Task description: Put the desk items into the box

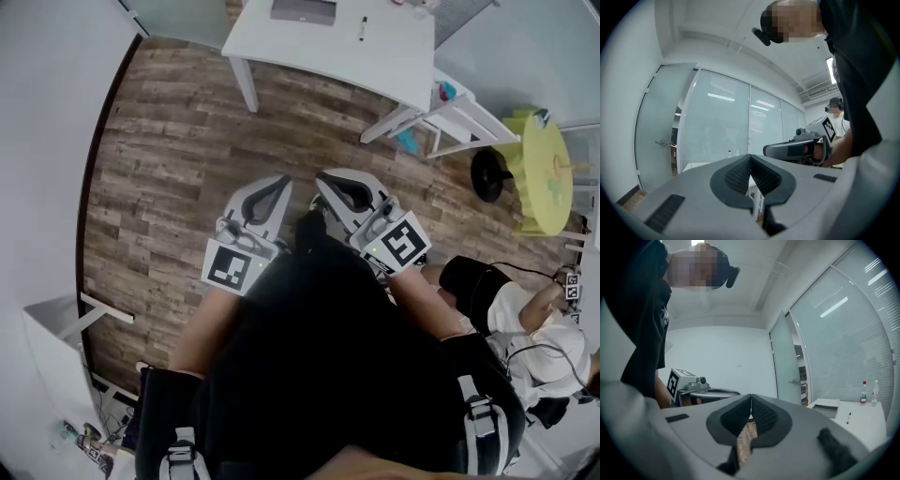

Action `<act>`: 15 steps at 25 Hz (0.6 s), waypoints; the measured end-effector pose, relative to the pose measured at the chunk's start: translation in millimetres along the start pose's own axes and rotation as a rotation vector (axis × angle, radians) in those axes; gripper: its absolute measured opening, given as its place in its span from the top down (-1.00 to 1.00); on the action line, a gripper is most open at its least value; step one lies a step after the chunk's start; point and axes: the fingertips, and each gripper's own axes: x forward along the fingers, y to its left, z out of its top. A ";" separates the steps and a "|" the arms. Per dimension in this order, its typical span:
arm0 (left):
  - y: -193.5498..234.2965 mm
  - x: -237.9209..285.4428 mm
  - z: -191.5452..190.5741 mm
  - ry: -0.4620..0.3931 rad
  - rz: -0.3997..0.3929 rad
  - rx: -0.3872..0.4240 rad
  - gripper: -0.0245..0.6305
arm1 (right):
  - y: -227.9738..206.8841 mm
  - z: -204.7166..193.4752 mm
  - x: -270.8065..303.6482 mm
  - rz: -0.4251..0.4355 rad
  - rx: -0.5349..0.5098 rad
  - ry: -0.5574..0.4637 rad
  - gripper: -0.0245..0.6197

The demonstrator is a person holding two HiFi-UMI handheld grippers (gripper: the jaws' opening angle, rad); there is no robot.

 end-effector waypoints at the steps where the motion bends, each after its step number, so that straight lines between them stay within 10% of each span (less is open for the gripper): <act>1: 5.3 8.7 0.5 0.002 0.004 0.000 0.92 | -9.6 1.8 3.4 0.005 -0.003 0.000 0.88; 15: 41.0 141.9 21.2 0.008 0.000 0.021 0.92 | -137.7 33.5 21.1 0.040 -0.025 -0.041 0.88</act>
